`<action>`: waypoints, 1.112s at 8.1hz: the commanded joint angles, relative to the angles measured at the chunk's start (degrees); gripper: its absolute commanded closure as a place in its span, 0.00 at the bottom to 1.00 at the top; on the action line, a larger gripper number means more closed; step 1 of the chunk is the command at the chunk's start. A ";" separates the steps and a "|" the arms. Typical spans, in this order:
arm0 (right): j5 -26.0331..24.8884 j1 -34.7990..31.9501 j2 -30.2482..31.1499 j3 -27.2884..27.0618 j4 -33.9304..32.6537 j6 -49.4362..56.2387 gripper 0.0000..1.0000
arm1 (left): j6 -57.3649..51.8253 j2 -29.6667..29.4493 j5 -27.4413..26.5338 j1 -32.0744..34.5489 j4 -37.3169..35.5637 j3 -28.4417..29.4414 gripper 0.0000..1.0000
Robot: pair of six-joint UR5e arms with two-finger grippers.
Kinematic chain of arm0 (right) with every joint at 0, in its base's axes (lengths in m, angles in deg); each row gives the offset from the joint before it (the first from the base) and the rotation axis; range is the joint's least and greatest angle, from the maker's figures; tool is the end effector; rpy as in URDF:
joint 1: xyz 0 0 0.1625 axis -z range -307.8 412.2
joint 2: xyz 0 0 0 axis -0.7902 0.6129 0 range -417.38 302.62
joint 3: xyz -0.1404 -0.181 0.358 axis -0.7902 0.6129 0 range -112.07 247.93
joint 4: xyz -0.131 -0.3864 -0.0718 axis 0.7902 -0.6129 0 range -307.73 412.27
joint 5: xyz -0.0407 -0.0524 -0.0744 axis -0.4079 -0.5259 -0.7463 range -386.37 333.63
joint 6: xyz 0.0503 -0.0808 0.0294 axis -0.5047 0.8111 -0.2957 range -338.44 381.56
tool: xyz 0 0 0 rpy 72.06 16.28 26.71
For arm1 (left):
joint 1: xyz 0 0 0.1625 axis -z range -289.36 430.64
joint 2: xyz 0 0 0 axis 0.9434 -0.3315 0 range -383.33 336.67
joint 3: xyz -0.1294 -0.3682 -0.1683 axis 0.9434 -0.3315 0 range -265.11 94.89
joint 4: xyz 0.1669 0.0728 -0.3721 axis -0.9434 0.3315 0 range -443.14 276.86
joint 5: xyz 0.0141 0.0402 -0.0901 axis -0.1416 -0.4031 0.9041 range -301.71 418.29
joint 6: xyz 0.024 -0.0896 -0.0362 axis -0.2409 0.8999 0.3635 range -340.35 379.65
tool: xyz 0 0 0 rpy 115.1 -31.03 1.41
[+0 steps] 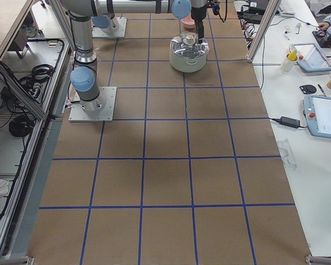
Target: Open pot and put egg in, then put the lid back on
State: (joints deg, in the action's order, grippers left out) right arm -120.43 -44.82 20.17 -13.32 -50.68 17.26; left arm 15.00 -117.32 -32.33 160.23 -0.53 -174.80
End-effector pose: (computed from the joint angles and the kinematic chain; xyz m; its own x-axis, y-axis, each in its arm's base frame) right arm 0.1982 -0.5775 0.4702 -0.9977 -0.0369 0.0576 -0.0460 0.9851 -0.1656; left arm -0.1285 -0.5278 0.4684 -0.9972 0.0730 -0.0160 0.0739 0.9952 -0.0635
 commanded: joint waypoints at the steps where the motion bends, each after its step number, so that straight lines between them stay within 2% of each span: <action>1: -0.60 8.86 7.24 -0.31 7.39 12.54 0.00 | -0.01 0.12 -0.08 -0.03 0.01 -0.13 0.00; 6: 0.28 2.29 8.32 -0.32 8.82 6.95 0.00 | -0.01 0.13 -0.08 -0.03 0.01 -0.04 0.00; 9: 0.36 2.28 7.70 -0.40 8.81 6.93 0.00 | -0.01 0.13 -0.08 0.05 0.01 -0.13 0.00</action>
State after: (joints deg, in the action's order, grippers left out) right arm -120.06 -42.36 28.20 -13.67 -41.86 24.51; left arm 14.99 -117.19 -32.40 160.26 -0.52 -174.85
